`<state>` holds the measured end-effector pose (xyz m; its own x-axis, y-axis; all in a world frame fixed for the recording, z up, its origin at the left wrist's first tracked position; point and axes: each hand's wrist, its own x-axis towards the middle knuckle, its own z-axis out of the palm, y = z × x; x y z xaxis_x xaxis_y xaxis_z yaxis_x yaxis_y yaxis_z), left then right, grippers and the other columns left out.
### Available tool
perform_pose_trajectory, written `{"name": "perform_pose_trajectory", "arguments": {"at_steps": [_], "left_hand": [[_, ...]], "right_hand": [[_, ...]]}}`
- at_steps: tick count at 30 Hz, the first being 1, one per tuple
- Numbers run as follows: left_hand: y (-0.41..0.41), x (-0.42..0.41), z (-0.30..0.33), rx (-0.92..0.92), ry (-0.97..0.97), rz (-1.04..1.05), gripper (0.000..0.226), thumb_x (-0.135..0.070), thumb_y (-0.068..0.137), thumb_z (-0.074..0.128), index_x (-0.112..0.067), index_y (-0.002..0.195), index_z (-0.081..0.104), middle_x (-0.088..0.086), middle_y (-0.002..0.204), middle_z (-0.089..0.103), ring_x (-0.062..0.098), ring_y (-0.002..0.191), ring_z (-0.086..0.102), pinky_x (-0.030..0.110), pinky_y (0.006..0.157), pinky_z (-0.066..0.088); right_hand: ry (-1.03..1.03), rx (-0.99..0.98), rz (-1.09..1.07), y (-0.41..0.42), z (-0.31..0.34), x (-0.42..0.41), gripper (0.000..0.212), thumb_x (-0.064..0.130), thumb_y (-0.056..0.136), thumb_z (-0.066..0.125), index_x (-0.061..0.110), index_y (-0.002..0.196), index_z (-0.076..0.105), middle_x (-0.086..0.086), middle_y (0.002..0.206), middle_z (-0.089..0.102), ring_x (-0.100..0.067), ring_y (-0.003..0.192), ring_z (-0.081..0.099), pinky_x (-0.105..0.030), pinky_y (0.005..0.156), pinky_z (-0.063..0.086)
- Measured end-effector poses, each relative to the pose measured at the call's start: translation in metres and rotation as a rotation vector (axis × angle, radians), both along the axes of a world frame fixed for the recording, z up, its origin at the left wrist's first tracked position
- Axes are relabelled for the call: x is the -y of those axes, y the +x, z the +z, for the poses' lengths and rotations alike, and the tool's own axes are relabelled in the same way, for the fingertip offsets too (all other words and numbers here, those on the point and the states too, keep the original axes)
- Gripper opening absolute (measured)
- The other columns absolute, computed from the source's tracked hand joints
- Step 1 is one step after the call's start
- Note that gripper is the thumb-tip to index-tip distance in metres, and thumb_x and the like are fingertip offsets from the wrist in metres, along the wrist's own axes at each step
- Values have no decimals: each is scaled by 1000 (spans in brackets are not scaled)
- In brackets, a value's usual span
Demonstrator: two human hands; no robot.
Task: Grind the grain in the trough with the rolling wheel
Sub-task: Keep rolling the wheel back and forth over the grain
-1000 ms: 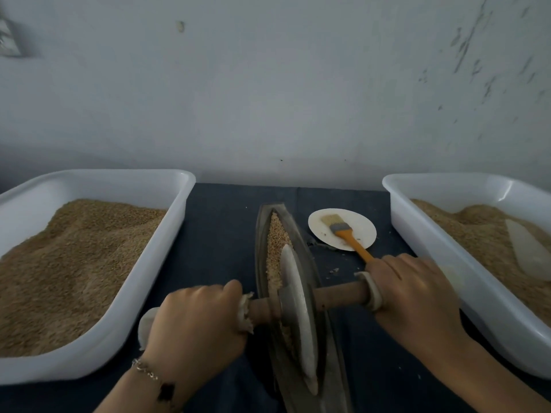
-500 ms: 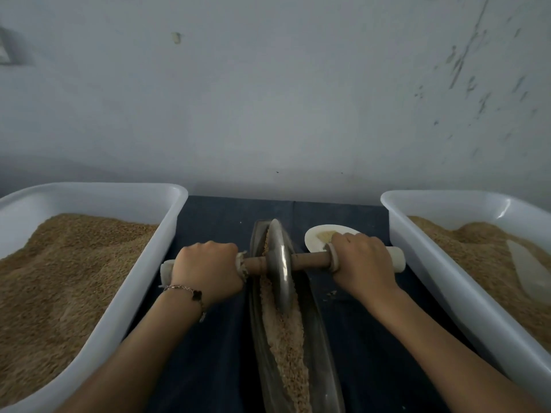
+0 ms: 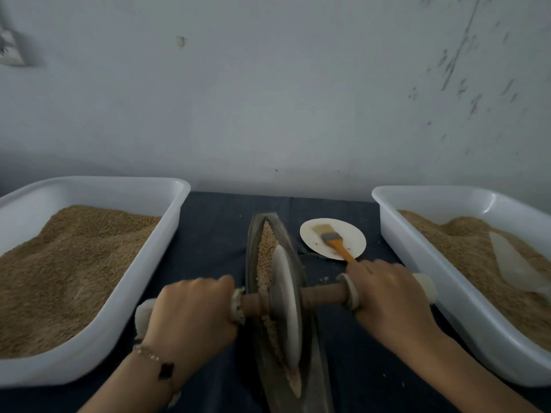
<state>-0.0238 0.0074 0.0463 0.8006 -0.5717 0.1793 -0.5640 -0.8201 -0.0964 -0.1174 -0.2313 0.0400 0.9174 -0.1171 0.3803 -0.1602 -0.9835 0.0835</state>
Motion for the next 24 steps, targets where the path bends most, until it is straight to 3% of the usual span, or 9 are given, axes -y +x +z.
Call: {"name": "perform_pose_trajectory", "arguments": {"at_steps": [2, 5, 8, 11, 14, 16, 19, 22, 24], "left_hand": [[-11, -2, 4, -20, 9, -1, 24, -47, 83, 42, -31, 72, 30, -12, 68, 44, 6, 65, 47, 22, 49, 25], [-12, -1, 5, -31, 28, 2, 25, -49, 82, 41, -30, 70, 29, -12, 68, 45, 6, 65, 47, 20, 47, 22], [7, 5, 0, -45, 25, 7, 24, -49, 82, 43, -31, 70, 33, -12, 67, 46, 4, 58, 42, 20, 48, 24], [39, 17, -10, -6, -6, 34, 23, -47, 81, 45, -30, 68, 35, -12, 64, 46, 6, 57, 41, 23, 47, 25], [73, 32, -16, 86, -67, 42, 26, -44, 82, 46, -28, 65, 33, -11, 62, 44, 5, 51, 36, 24, 46, 23], [95, 41, -14, 103, -96, 38, 26, -42, 84, 46, -28, 65, 35, -11, 61, 46, 4, 51, 37, 24, 47, 25], [118, 49, -10, 30, -143, 47, 24, -41, 85, 48, -26, 66, 44, -10, 62, 52, 7, 54, 48, 25, 52, 35], [124, 49, -13, -41, -184, 69, 24, -41, 85, 51, -25, 67, 49, -8, 63, 55, 9, 57, 53, 26, 58, 45], [120, 46, -15, -57, -185, 64, 24, -41, 86, 52, -26, 68, 48, -9, 64, 55, 8, 57, 52, 25, 55, 41]], "right_hand": [[6, 47, 31, -13, 6, -4, 48, 7, 36, 86, 25, 62, 50, 7, 55, 49, -12, 47, 44, -22, 49, 21], [-8, 92, 64, -18, 6, -3, 48, 8, 34, 87, 24, 61, 50, 8, 54, 48, -10, 47, 39, -25, 47, 26], [-24, 114, 70, -4, -1, 2, 46, 8, 36, 87, 21, 61, 51, 5, 54, 50, -14, 47, 44, -26, 47, 26], [-58, 73, 9, 29, -9, 8, 32, 18, 57, 83, 21, 74, 56, 3, 68, 59, -18, 60, 53, -29, 54, 34], [-63, 17, -39, 71, -12, 20, 20, 27, 80, 63, 25, 99, 56, 5, 91, 63, -18, 82, 57, -32, 68, 38], [-66, 38, -51, 94, -9, 26, 15, 24, 80, 60, 22, 94, 56, 3, 89, 63, -21, 81, 58, -33, 65, 34], [-82, 139, -56, 118, -4, 29, 17, 10, 68, 70, 13, 75, 55, -7, 69, 61, -29, 63, 55, -31, 58, 27], [-137, 184, -51, 125, -2, 27, 23, 4, 61, 74, 11, 71, 55, -7, 64, 59, -27, 58, 52, -31, 56, 28], [-161, 195, -41, 120, -2, 25, 23, 5, 62, 75, 11, 71, 55, -7, 64, 59, -26, 59, 52, -31, 55, 30]]}}
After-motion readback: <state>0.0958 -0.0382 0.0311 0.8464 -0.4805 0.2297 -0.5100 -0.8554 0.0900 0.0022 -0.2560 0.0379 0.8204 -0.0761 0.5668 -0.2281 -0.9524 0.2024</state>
